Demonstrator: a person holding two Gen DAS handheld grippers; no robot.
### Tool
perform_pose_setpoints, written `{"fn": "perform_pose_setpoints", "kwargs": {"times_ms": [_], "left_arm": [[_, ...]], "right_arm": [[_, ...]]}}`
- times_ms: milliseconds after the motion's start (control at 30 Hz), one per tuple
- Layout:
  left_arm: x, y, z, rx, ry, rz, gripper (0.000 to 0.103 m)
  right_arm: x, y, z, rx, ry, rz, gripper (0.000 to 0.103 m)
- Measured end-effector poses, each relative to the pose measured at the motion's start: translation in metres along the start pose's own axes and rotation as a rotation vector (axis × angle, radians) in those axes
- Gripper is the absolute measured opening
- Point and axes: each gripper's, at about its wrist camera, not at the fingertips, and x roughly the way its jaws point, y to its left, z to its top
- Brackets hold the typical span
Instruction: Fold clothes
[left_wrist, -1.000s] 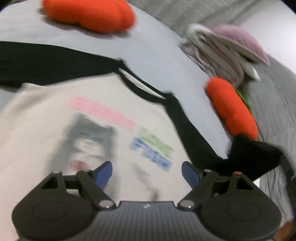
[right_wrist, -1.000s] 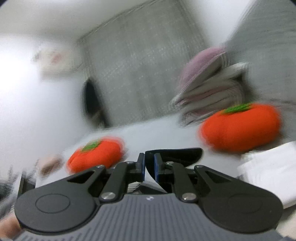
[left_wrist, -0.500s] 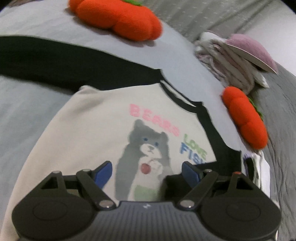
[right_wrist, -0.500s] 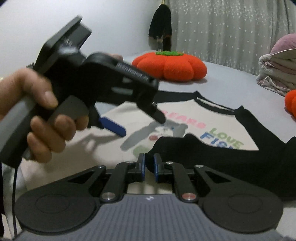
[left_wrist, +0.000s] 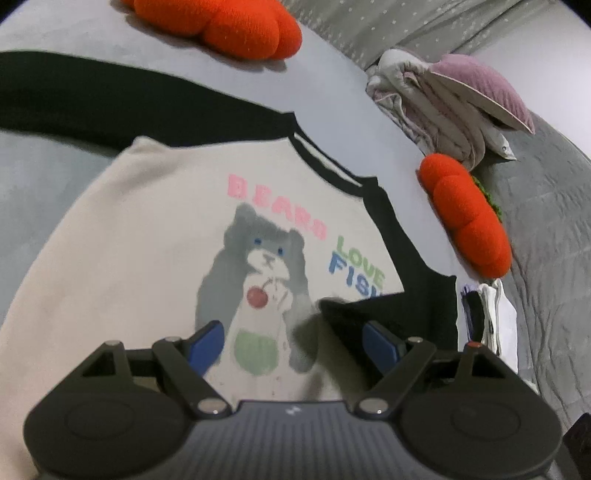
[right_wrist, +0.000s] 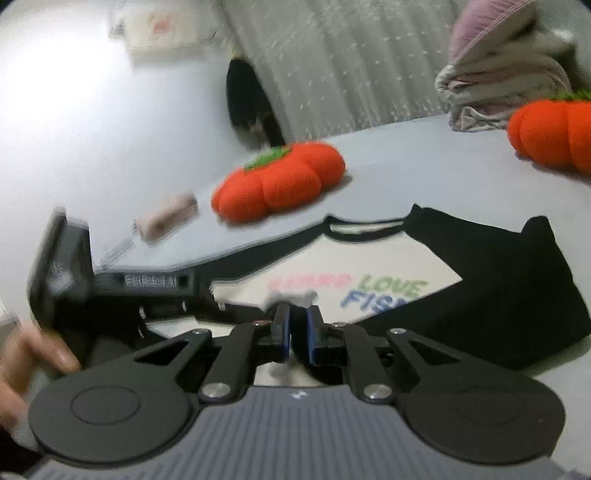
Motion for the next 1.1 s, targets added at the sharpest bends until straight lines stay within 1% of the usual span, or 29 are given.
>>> {"fn": "perform_pose_setpoints", "kwargs": {"times_ms": [133, 200, 233, 267, 300, 367, 400, 467, 567, 733, 833, 867, 900, 933, 967, 1033, 1100], "left_arm": [[0.003, -0.001, -0.004, -0.007, 0.019, -0.008, 0.083], [0.003, -0.001, -0.005, -0.005, 0.024, -0.015, 0.081], [0.004, -0.001, -0.006, -0.004, 0.028, -0.017, 0.078], [0.004, -0.001, -0.006, -0.006, 0.031, -0.018, 0.071], [0.004, -0.001, -0.007, -0.009, 0.034, -0.021, 0.067], [0.005, -0.001, -0.009, -0.02, 0.036, -0.029, 0.052], [0.005, -0.001, -0.009, -0.03, 0.036, -0.034, 0.05], [0.008, 0.001, -0.012, -0.081, 0.057, -0.066, 0.049], [0.012, 0.003, -0.017, -0.139, 0.069, -0.084, 0.049], [0.016, 0.001, -0.019, -0.149, 0.049, -0.083, 0.05], [0.018, 0.001, -0.02, -0.154, 0.037, -0.083, 0.048], [0.018, 0.0, -0.021, -0.156, 0.033, -0.083, 0.039], [0.019, 0.0, -0.021, -0.145, 0.03, -0.086, 0.032], [0.019, -0.001, -0.02, -0.134, 0.026, -0.089, 0.02], [0.02, -0.001, -0.02, -0.122, 0.023, -0.091, 0.011], [0.013, -0.004, -0.018, -0.094, -0.016, -0.091, 0.007], [0.006, -0.007, -0.016, -0.065, -0.056, -0.091, 0.006]], "right_arm": [[0.012, 0.028, -0.012, -0.152, 0.105, 0.018, 0.012], [0.018, 0.038, -0.018, -0.211, 0.134, 0.017, 0.012], [0.021, 0.039, -0.021, -0.22, 0.144, 0.015, 0.012], [0.023, 0.04, -0.024, -0.228, 0.154, 0.012, 0.012], [0.023, 0.04, -0.026, -0.231, 0.16, 0.006, 0.012], [0.017, 0.039, -0.027, -0.228, 0.152, 0.006, 0.012], [0.014, 0.04, -0.026, -0.227, 0.145, 0.007, 0.012], [0.009, 0.04, -0.024, -0.223, 0.129, 0.011, 0.012], [0.004, 0.04, -0.019, -0.222, 0.112, 0.009, 0.012], [0.007, 0.045, -0.022, -0.257, 0.115, -0.004, 0.012], [0.006, 0.046, -0.021, -0.264, 0.107, -0.004, 0.012], [0.006, 0.046, -0.021, -0.263, 0.104, -0.004, 0.012], [0.006, 0.046, -0.02, -0.261, 0.101, -0.005, 0.012], [0.005, 0.045, -0.02, -0.259, 0.097, -0.005, 0.012], [0.005, 0.045, -0.02, -0.258, 0.093, -0.005, 0.012], [0.005, 0.047, -0.02, -0.263, 0.082, -0.005, 0.012], [0.004, 0.049, -0.02, -0.273, 0.07, -0.004, 0.012]]}}
